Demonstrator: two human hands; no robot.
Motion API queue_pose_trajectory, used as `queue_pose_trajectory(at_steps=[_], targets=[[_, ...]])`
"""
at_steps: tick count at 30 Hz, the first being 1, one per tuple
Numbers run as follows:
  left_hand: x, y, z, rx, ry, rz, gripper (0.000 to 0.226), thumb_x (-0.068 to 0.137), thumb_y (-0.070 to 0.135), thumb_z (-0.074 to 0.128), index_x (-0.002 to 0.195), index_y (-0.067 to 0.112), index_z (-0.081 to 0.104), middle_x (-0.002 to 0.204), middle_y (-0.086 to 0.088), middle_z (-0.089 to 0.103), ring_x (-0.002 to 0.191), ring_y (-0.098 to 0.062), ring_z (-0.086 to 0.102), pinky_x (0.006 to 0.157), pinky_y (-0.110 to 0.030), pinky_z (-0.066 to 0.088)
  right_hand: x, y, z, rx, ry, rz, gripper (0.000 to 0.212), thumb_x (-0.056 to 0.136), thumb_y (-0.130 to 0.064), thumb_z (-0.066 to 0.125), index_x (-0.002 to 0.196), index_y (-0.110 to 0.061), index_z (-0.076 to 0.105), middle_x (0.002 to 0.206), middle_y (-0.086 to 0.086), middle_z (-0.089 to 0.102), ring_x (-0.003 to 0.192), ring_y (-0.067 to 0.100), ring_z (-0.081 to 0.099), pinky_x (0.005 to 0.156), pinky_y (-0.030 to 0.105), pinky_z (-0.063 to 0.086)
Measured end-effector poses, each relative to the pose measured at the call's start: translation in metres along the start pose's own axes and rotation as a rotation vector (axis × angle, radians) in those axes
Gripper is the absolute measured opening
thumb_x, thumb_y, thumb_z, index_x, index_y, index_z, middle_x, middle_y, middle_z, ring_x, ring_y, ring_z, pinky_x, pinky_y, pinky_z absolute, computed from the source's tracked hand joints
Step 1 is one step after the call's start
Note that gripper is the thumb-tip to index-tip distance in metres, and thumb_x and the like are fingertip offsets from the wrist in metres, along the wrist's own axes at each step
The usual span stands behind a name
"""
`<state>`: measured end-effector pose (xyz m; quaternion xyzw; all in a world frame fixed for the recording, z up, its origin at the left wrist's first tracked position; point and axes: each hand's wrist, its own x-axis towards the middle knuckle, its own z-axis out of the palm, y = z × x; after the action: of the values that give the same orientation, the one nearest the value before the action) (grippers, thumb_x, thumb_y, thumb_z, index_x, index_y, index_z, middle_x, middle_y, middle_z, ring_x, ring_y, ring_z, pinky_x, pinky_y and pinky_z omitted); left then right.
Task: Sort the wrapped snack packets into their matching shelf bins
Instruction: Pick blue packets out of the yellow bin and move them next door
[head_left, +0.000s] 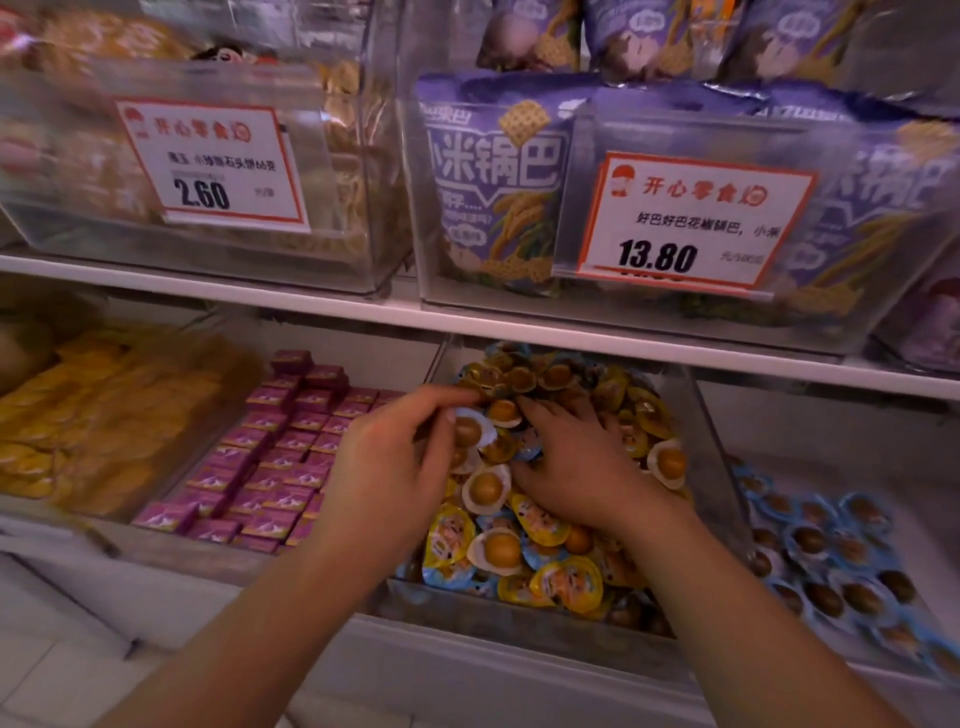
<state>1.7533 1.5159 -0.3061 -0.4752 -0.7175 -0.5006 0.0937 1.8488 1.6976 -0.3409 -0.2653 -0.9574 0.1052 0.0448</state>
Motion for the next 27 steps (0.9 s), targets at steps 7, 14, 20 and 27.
queue_pose_trajectory(at_steps=[7, 14, 20, 27], targets=[[-0.001, 0.000, -0.003, -0.143, 0.015, -0.078, 0.025, 0.098, 0.013, 0.056, 0.104, 0.034, 0.069, 0.095, 0.028, 0.068, 0.085, 0.009, 0.065, 0.065, -0.002, 0.044, -0.002, -0.004, -0.004, 0.105, 0.089, -0.087, 0.048, 0.080, -0.046, 0.063, 0.127, -0.035, 0.055, 0.114, -0.006, 0.059, 0.116, 0.024, 0.048, 0.092, 0.046, 0.046], [0.001, -0.003, -0.003, -0.242, 0.052, -0.161, 0.024, 0.099, 0.017, 0.055, 0.100, 0.037, 0.069, 0.089, 0.022, 0.071, 0.080, 0.000, 0.069, 0.061, -0.011, 0.050, -0.012, -0.013, -0.007, 0.197, 0.085, -0.158, 0.026, 0.078, -0.046, 0.062, 0.098, -0.041, 0.046, 0.092, -0.015, 0.052, 0.096, 0.013, 0.050, 0.090, 0.039, 0.041], [0.002, 0.002, 0.000, -0.250, 0.083, -0.166, 0.023, 0.099, 0.018, 0.055, 0.101, 0.036, 0.068, 0.083, 0.019, 0.072, 0.057, -0.006, 0.063, 0.047, -0.015, 0.045, -0.022, -0.019, -0.021, 0.313, 0.333, -0.082, 0.020, 0.086, -0.033, 0.068, 0.104, -0.031, 0.061, 0.098, -0.009, 0.070, 0.098, 0.015, 0.064, 0.099, 0.039, 0.042], [-0.002, 0.044, 0.039, -0.354, 0.149, -0.161, 0.019, 0.099, 0.016, 0.055, 0.110, 0.029, 0.065, 0.095, 0.022, 0.072, 0.091, 0.004, 0.068, 0.075, -0.016, 0.054, -0.081, -0.028, -0.056, 1.723, 0.141, 0.318, 0.018, 0.093, -0.015, 0.059, 0.107, -0.012, 0.070, 0.102, 0.012, 0.075, 0.084, 0.027, 0.074, 0.061, 0.032, 0.058]])
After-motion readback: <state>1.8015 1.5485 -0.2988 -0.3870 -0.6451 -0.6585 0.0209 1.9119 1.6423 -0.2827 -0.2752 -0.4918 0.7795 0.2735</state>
